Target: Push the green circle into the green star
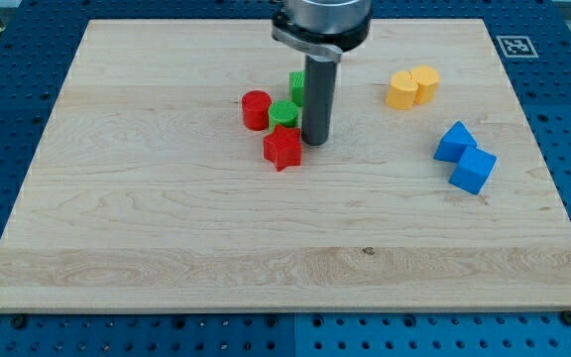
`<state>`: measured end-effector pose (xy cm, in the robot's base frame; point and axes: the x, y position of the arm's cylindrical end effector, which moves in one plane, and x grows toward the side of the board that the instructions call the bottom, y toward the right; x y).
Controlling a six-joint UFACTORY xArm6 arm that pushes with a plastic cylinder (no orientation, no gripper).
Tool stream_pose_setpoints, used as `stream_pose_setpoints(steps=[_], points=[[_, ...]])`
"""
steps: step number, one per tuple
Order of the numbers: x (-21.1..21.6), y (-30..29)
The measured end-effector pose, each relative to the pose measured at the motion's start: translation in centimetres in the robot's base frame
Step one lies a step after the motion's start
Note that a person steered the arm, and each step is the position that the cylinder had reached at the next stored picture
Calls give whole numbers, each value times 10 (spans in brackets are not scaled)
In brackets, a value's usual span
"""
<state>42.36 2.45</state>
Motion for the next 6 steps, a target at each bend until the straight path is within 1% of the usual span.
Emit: stream_pose_setpoints(steps=[3,4,6], points=[[8,-61],[-17,-70],[-23,-46]])
